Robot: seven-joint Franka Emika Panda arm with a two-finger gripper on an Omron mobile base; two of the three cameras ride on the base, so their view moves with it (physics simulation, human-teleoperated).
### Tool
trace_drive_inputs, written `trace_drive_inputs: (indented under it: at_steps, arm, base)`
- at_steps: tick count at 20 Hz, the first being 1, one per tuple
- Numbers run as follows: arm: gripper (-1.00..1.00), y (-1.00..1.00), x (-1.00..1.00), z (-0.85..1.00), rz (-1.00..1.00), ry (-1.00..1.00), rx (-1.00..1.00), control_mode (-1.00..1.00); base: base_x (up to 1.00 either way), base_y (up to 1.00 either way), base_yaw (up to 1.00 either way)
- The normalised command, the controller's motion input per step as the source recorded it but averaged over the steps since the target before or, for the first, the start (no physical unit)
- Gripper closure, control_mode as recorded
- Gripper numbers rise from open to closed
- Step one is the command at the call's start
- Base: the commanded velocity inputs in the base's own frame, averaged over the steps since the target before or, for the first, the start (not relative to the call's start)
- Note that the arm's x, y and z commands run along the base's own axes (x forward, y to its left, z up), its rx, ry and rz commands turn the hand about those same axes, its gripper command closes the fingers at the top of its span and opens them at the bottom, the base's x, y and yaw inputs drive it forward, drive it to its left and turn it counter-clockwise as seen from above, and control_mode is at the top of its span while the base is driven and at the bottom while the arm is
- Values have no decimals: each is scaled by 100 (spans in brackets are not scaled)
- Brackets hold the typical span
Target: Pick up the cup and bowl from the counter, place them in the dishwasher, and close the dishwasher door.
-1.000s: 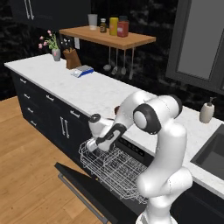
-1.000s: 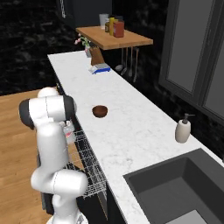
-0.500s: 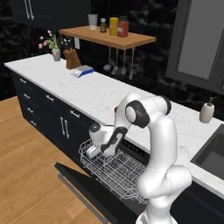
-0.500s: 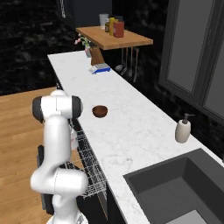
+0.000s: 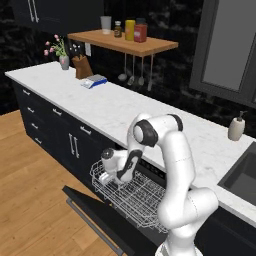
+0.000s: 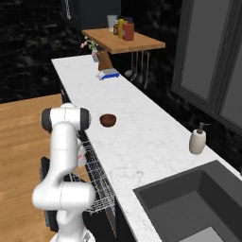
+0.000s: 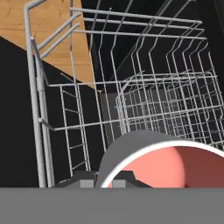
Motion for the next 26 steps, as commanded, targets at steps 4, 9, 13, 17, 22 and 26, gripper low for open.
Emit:
trace_drive_inputs:
  at_steps: [4, 9, 13, 17, 22, 26]
  arm:
    - [100, 3, 16, -42, 0, 0, -1, -100]
    - [-100, 4, 1, -35, 0, 0, -1, -100]
    - [-100, 1, 0, -18, 0, -4, -1, -100]
    - [-100, 0, -4, -3, 0, -8, 0, -100]
    - [-100, 0, -50, 75, 0, -23, 1, -100]
    - [-100, 0, -59, 100, 0, -13, 12, -100]
  base:
    - [0, 0, 0]
    - [0, 0, 0]
    - [0, 0, 0]
    - [0, 0, 0]
    - [0, 0, 0]
    - [0, 0, 0]
